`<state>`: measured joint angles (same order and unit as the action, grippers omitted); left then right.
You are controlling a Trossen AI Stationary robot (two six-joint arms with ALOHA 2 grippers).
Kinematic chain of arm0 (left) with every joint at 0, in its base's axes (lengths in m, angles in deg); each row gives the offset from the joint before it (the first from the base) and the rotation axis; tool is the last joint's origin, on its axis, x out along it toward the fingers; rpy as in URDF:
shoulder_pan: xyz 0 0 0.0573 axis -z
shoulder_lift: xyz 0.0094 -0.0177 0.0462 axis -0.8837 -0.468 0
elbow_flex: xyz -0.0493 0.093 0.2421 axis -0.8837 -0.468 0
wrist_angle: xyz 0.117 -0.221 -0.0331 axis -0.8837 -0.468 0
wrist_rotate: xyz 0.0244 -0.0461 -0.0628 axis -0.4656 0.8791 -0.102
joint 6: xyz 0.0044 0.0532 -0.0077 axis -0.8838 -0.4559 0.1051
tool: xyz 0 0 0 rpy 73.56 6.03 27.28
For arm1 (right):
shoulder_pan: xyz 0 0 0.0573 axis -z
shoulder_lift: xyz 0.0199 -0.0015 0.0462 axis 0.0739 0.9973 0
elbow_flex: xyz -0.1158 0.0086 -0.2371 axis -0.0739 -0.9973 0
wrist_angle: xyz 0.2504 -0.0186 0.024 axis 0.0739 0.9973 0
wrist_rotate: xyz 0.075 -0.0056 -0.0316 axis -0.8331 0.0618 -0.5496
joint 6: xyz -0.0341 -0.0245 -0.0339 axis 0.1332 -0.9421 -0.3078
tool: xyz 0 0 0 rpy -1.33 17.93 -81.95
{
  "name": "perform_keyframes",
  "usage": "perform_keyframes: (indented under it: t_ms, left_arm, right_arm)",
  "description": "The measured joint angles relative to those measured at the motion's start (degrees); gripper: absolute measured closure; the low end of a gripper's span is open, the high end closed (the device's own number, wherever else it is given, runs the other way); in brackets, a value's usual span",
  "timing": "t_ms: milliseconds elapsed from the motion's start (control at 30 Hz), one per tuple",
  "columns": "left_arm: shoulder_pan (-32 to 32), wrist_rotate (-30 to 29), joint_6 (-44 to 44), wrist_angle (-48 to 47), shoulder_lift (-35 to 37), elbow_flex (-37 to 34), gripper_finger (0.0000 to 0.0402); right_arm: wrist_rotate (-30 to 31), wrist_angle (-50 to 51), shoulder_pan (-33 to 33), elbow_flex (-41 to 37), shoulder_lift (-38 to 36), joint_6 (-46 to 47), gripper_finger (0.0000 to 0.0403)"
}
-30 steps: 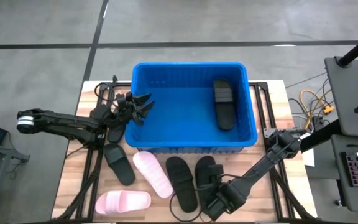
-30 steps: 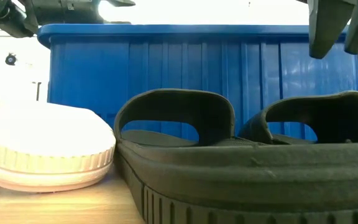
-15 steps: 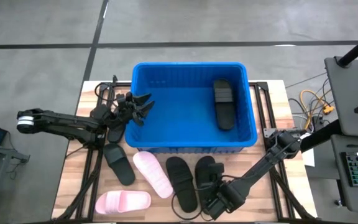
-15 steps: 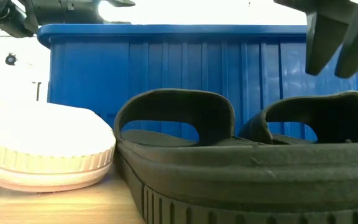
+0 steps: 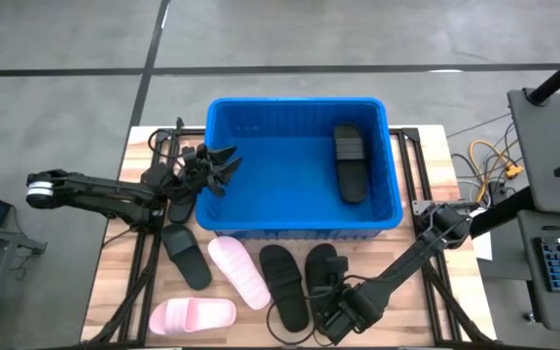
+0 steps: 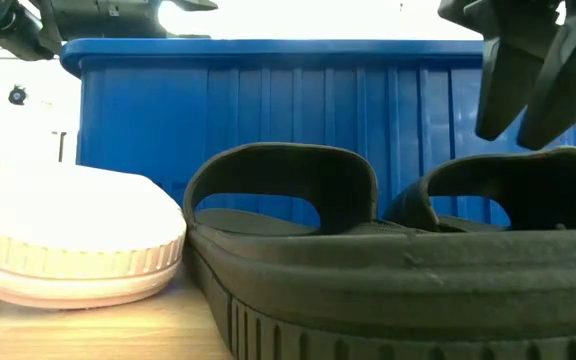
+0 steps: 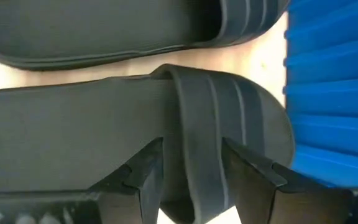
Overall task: Pick and place slides into bin
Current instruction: Put the black slide into the blue bin
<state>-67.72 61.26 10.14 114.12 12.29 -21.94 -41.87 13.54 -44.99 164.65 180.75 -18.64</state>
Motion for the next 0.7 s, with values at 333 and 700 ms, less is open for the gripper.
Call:
perform_keyframes:
  t_ms: [333,700]
  left_arm:
    - [0.02,0.02,-0.02,-1.34,-0.16,-0.02,0.0155]
    - [0.02,-0.02,-0.05,-1.40,-0.42,-0.02,0.0155]
  right_arm:
    - [0.60,-0.37,-0.13,-0.16,0.00,0.17,0.0253]
    - [7.71,-0.69,-0.90,-1.92,-0.02,0.34,0.0252]
